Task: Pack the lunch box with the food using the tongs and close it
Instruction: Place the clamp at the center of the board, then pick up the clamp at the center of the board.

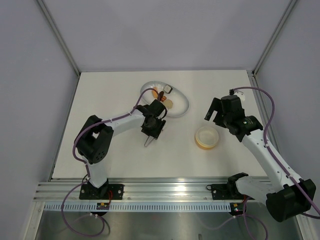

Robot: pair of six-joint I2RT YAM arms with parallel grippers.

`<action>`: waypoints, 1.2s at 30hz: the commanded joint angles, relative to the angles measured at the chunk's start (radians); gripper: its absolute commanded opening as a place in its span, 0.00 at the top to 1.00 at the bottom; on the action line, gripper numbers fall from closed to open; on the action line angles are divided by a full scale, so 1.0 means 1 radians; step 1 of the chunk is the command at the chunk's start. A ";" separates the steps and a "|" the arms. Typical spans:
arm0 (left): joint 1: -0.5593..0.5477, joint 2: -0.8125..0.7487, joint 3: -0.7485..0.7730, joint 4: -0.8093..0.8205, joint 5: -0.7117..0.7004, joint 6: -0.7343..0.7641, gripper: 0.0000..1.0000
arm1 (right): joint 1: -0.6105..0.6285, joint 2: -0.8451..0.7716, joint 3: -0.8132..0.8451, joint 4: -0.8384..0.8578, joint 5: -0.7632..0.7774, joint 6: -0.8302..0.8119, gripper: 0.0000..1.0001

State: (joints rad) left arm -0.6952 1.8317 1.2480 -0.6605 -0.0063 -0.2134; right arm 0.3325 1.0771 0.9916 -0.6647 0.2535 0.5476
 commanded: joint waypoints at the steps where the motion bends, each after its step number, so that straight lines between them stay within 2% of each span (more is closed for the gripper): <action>1: -0.013 -0.009 -0.016 0.076 -0.034 -0.012 0.50 | -0.004 -0.006 -0.002 0.007 0.024 0.014 0.00; 5: -0.018 -0.014 -0.039 0.096 -0.032 -0.018 0.38 | -0.003 -0.002 -0.007 0.016 0.024 0.015 0.01; 14: -0.024 -0.015 -0.071 0.114 -0.044 -0.011 0.37 | -0.003 0.018 -0.018 0.030 0.018 0.018 0.01; 20: -0.024 0.000 -0.087 0.114 -0.020 0.003 0.32 | -0.004 0.041 -0.019 0.040 0.012 0.014 0.00; 25: -0.021 -0.017 -0.151 0.180 -0.004 -0.009 0.39 | -0.004 0.053 -0.014 0.042 0.012 0.012 0.01; 28: -0.021 -0.015 -0.179 0.203 -0.006 -0.017 0.49 | -0.004 0.057 -0.016 0.048 0.010 0.014 0.01; 29: -0.021 -0.015 -0.183 0.203 -0.006 -0.017 0.56 | -0.004 0.055 -0.016 0.045 0.009 0.014 0.01; 31: -0.020 -0.012 -0.188 0.208 -0.003 -0.021 0.60 | -0.004 0.057 -0.016 0.043 0.006 0.018 0.00; 34: -0.018 -0.028 -0.191 0.208 -0.003 -0.024 0.64 | -0.003 0.049 -0.016 0.040 0.006 0.023 0.01; 35: -0.018 -0.041 -0.193 0.208 -0.003 -0.024 0.63 | -0.004 0.046 -0.016 0.040 0.006 0.022 0.01; 36: -0.020 -0.046 -0.191 0.205 -0.007 -0.026 0.57 | -0.004 0.040 -0.018 0.040 0.007 0.025 0.01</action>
State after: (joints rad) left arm -0.7116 1.7897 1.0924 -0.4637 -0.0376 -0.2176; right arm 0.3325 1.1328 0.9737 -0.6502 0.2504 0.5579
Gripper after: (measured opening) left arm 0.383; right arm 0.993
